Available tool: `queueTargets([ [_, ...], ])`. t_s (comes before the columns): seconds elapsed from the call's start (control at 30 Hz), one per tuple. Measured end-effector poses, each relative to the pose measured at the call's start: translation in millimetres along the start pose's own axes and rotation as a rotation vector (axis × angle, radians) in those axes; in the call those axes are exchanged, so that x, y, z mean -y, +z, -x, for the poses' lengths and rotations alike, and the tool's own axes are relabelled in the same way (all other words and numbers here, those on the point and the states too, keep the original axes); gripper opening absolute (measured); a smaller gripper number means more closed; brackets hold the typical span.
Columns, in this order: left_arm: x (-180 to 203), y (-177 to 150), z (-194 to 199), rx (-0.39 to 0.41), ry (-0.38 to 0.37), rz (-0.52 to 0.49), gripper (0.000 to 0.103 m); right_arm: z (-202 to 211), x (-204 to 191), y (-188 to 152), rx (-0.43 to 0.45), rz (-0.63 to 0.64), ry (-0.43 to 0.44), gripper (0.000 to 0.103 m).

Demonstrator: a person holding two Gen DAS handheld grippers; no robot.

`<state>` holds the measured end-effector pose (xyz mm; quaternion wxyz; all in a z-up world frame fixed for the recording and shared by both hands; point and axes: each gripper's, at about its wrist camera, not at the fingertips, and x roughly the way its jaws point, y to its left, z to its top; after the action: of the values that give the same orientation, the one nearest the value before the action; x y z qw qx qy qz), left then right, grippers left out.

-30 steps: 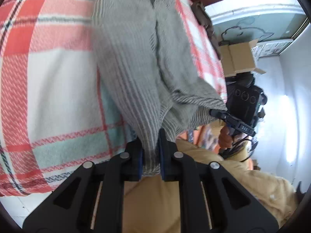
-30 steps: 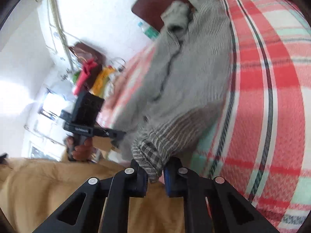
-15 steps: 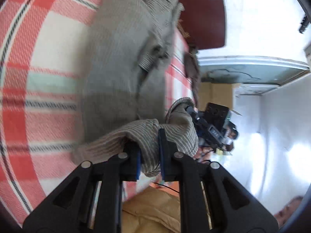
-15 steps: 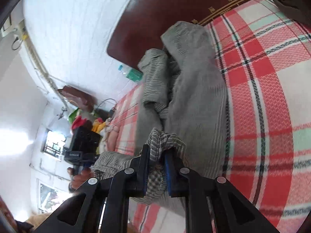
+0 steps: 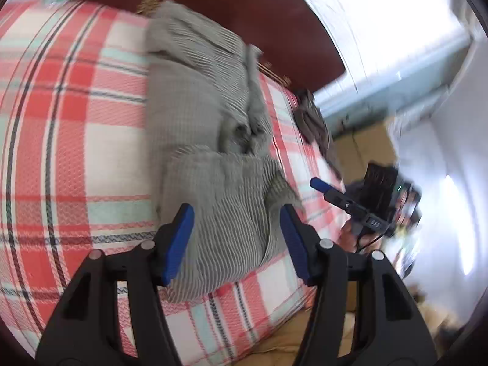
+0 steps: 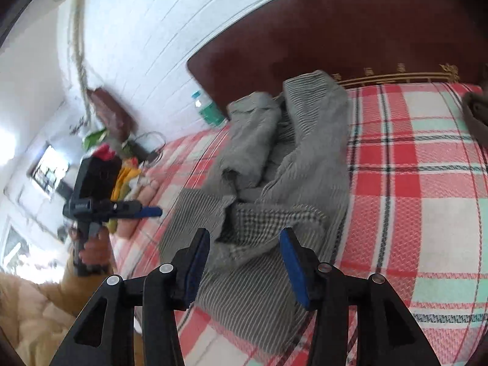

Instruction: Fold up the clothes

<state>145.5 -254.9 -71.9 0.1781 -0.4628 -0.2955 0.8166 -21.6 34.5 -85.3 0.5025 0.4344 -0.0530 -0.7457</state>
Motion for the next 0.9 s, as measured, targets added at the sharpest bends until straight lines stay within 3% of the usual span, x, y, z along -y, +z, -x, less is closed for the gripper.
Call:
queueTargets([
  [0.07,14.1,-4.0,-12.3,-0.042,0.041,-0.099,0.06,-11.7,-16.5,-14.1,-0.072,0.103,0.011,0.05],
  [0.17,17.8,-1.2,-40.9,-0.107,0.134,-0.155,0.06,-38.7,-26.0,-29.6,-0.176,0.185,-0.001,0.049],
  [0.3,9.7,9.0,-71.7,-0.147,0.19,-0.154,0.06,-65.6,-20.7,-8.1,-0.161,0.18,-0.021,0.048],
  [0.43,1.6,20.5,-85.3,-0.158,0.212,-0.15,0.06,-95.9,-4.0,24.7,-0.138,0.13,-0.131,0.049],
  [0.5,2.3,22.8,-80.8,-0.15,0.236,-0.166,0.06,-109.9,8.4,34.0,-0.16,0.102,-0.216,0.049],
  [0.57,10.0,18.0,-65.4,-0.119,0.263,-0.213,0.06,-107.7,11.4,36.9,-0.16,0.094,-0.209,0.049],
  [0.63,19.8,6.3,-45.8,-0.088,0.266,-0.282,0.06,-86.1,-0.6,28.6,-0.137,0.173,-0.185,0.05],
  [0.67,25.0,-2.7,-38.4,-0.08,0.27,-0.329,0.06,-75.3,-6.7,24.4,-0.125,0.212,-0.173,0.053],
  [0.73,35.4,-20.1,-26.1,-0.074,0.277,-0.42,0.06,-57.1,-21.6,11.2,-0.123,0.31,-0.169,0.08],
  [0.9,58.8,-63.4,-34.0,-0.149,0.315,-0.621,0.061,-43.2,-51.9,-43.9,-0.237,0.558,-0.23,0.083],
])
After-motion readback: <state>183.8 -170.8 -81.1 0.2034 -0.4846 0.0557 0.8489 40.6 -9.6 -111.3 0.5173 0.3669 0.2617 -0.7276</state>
